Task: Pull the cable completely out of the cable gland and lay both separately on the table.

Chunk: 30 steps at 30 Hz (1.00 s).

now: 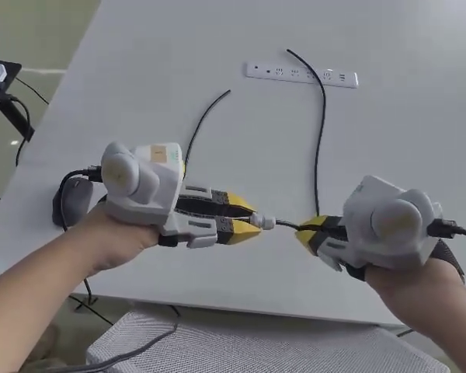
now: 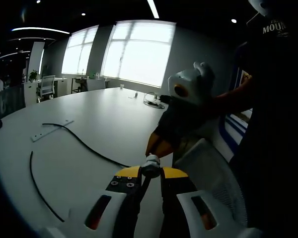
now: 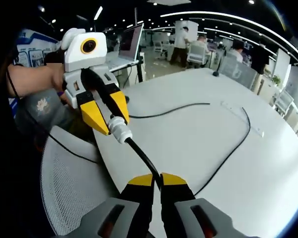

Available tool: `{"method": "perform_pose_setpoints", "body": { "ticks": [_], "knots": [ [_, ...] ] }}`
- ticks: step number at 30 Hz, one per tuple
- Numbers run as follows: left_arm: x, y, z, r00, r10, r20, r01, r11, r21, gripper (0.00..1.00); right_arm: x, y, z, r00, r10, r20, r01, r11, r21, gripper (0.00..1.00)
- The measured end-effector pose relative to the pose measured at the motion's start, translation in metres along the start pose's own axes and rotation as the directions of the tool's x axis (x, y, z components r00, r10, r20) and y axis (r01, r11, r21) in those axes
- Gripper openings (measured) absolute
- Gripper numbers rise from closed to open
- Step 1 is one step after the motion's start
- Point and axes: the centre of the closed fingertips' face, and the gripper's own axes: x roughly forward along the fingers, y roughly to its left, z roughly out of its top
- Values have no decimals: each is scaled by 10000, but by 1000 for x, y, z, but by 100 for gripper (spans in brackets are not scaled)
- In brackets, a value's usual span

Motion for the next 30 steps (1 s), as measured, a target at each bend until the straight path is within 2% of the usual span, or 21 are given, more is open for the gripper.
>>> {"method": "perform_pose_setpoints", "body": {
  "ticks": [1, 6, 9, 13, 25, 30],
  "knots": [
    [1, 0, 0, 10000, -27, 5, 27, 10000, 9, 15, 0, -2, -3, 10000, -66, -52, 68, 9991, 421, 0],
    [4, -1, 1, 10000, -47, -10, 47, 10000, 31, 15, 2, -14, -14, 9995, -267, -196, 291, 9905, 1344, 0],
    [5, -1, 0, 10000, -56, -63, 57, 10000, 43, 15, 2, -18, -19, 9986, -411, -348, 454, 9897, 1355, 0],
    [6, 0, -1, 10000, -40, -43, 40, 10000, 20, 15, 1, -17, -20, 9988, -354, -329, 398, 9888, 1436, 0],
    [1, 5, -1, 10000, 96, -11, -96, 9998, -150, 15, -1, -8, -18, 9999, -66, 83, 55, 9920, 1261, 0],
    [0, 4, 0, 10000, 4, -56, -5, 9998, -191, 14, -4, -5, -18, 9998, 108, 163, -125, 9942, 1069, 0]
  ]
}}
